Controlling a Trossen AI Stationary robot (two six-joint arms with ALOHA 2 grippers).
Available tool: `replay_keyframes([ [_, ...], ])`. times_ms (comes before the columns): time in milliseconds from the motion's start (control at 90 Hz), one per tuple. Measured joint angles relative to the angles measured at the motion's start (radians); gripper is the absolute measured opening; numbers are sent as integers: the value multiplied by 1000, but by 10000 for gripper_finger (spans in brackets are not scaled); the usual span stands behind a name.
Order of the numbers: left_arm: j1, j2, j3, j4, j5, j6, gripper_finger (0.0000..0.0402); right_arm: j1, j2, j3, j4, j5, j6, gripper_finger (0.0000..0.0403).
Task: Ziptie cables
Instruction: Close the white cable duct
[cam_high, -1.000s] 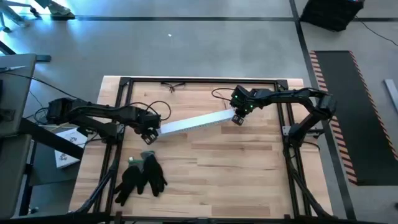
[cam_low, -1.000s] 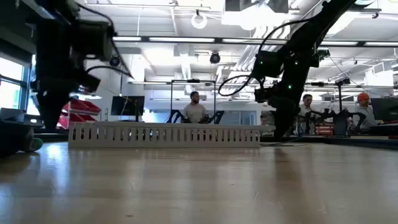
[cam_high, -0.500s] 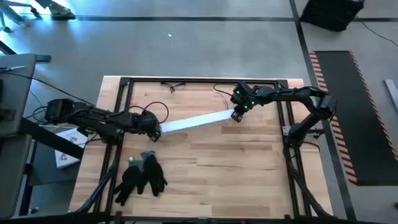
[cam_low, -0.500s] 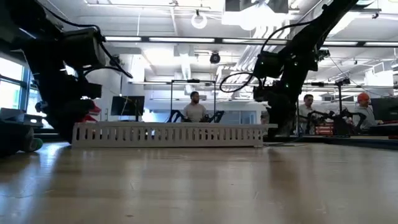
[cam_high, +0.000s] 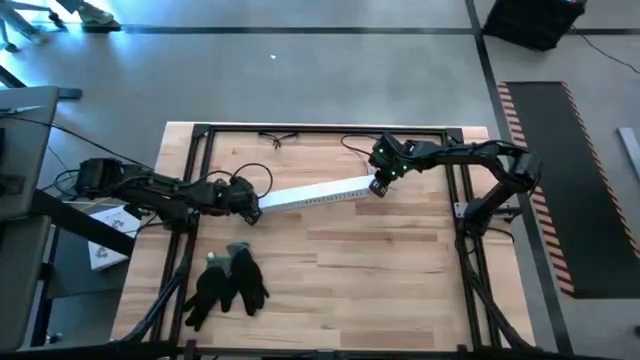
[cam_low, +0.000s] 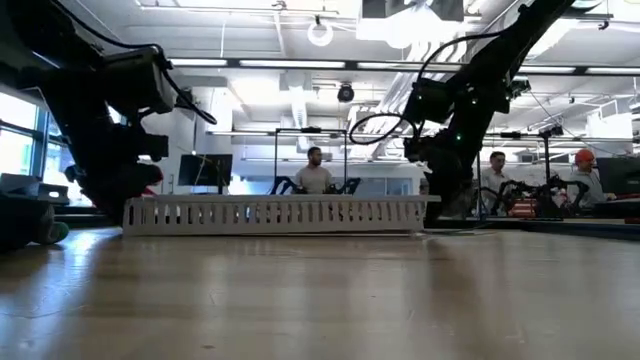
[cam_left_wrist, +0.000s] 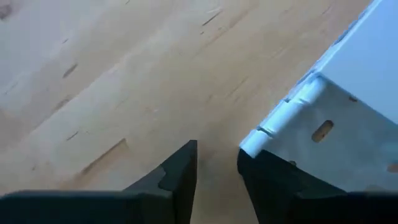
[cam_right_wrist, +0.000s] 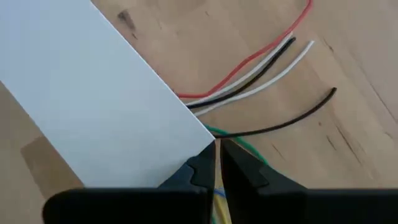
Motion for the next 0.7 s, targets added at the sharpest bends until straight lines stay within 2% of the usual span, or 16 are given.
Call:
replay_keyframes([
  [189,0,7,0,14,-10,10,88,29,0,0,23,-14,-1,11],
  [322,0,2,8,3,13,25,77,29,1,2,-1,33,-10,11],
  [700,-2,-19,148,-367,121,-13,69,-9,-7,6,-86,83,-54,12],
])
